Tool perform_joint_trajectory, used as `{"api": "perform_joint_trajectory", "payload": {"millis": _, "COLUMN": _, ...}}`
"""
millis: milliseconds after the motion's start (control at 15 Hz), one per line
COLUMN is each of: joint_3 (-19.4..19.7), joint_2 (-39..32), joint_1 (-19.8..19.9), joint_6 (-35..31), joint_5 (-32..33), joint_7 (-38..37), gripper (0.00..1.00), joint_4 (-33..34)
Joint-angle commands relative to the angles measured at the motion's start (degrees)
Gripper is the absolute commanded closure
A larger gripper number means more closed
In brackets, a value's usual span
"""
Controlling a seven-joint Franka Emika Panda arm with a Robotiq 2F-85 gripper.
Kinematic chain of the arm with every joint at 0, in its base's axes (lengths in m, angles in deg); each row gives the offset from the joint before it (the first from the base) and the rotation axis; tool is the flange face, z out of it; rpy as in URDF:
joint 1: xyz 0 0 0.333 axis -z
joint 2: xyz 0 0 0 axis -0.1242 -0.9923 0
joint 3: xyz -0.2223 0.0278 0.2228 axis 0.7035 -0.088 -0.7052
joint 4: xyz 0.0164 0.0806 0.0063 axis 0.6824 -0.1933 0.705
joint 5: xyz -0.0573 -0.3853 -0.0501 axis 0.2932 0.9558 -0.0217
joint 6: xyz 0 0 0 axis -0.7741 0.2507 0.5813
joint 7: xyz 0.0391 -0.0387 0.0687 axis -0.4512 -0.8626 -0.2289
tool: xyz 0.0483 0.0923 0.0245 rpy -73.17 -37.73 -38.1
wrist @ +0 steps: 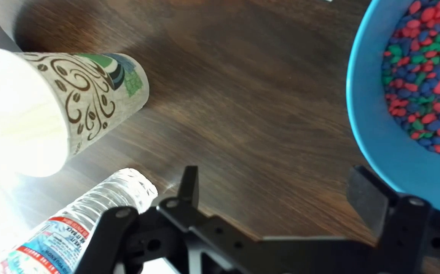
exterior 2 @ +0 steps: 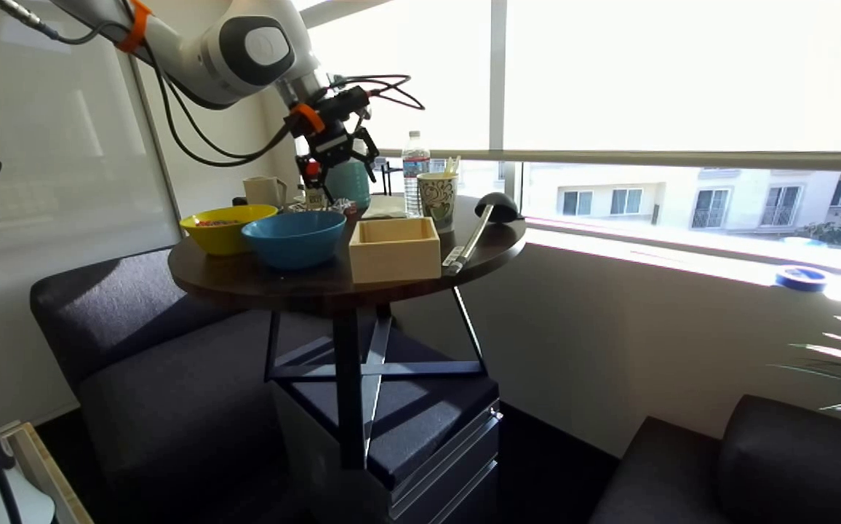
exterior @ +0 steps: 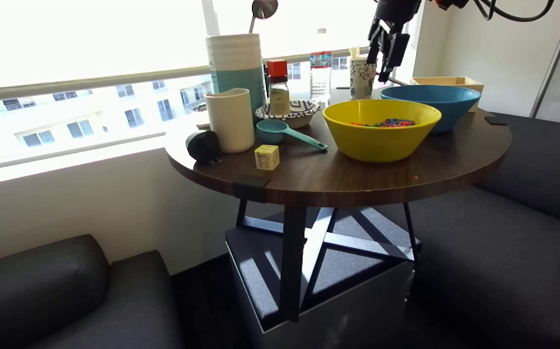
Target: Switch the positions of the blue bowl and the yellow bowl by sliding the blue bowl to the right and sliding the yellow bowl to the right on the table
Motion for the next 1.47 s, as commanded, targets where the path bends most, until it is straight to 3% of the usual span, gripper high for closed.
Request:
{"api": "perform_joint_trajectory", "payload": {"millis": 0, "joint_3": -1.0, "joint_2": 0.9, "joint_1": 0.5, "joint_6": 2.6, "joint_5": -1.4, "joint_7": 2.6, "gripper": 0.0, "joint_4": -1.2}}
{"api": "perform_joint_trajectory", "payload": {"millis": 800, "joint_3": -1.4, "joint_2": -2.0, "joint_1": 0.6, "joint_6": 7.4, "joint_5": -3.2, "joint_7": 6.2, "gripper": 0.0, "joint_4": -0.2}}
{"api": "perform_joint_trajectory", "payload": {"millis": 1400, "joint_3": -1.2, "joint_2": -6.0, "joint_1": 2.0, "joint_6": 2.1, "joint_5": -9.7, "joint_7": 4.0, "gripper": 0.0, "joint_4": 3.0}}
